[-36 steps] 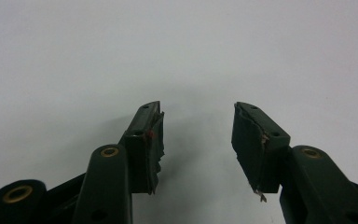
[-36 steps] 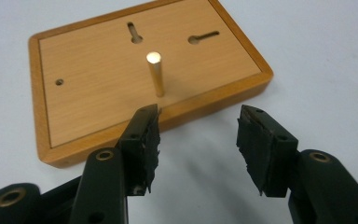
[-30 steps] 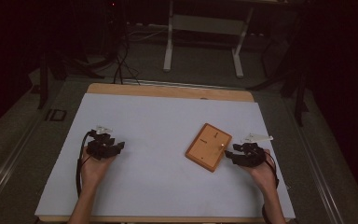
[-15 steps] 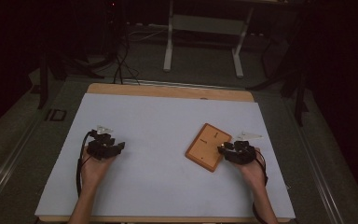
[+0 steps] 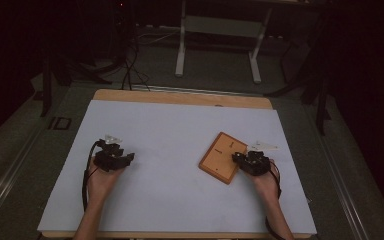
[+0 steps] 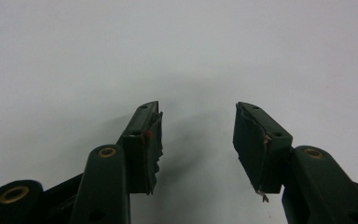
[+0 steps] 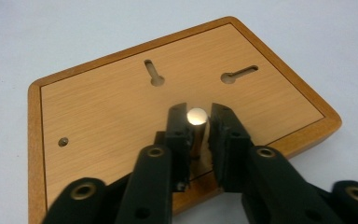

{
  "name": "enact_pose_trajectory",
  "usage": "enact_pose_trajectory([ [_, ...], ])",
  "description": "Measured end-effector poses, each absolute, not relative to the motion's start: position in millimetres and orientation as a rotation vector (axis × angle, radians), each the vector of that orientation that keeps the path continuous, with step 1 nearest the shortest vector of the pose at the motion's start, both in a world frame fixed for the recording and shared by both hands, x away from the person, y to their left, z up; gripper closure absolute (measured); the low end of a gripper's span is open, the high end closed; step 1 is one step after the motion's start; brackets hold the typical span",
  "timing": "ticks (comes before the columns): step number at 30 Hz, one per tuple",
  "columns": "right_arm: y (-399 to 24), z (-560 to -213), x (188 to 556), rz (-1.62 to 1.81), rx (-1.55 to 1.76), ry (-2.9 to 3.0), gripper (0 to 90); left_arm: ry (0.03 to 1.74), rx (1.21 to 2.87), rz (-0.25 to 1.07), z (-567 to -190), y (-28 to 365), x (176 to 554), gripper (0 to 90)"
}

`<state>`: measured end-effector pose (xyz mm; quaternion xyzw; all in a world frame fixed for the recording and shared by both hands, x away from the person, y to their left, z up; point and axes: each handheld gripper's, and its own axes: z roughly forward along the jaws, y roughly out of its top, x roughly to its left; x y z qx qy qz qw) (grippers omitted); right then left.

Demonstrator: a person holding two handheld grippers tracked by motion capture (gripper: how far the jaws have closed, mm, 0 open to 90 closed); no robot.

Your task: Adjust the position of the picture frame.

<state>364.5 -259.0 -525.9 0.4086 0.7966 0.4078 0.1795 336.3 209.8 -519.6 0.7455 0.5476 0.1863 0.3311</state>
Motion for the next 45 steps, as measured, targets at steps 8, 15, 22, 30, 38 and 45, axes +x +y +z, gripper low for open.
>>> enact_pose_trajectory([
  [8,-254,-528,360,1.141,1.167,2.204,83.8,1.432,1.952,0.486,-520,209,336,51.2],
  [15,-252,-528,359,1.124,1.161,2.184,84.3,1.434,1.948,0.485,-520,210,336,51.2],
  [22,-250,-522,359,1.146,1.160,2.122,84.5,1.435,1.948,0.486,-520,211,336,51.2],
  [30,-240,-513,356,1.158,1.099,2.103,84.6,1.434,1.948,0.486,-520,210,336,51.1],
  [38,-232,-505,352,1.188,1.036,2.104,84.7,1.431,1.948,0.488,-520,210,336,51.1],
  [45,-219,-497,346,1.239,0.949,2.132,84.7,1.431,1.948,0.489,-520,210,336,51.1],
])
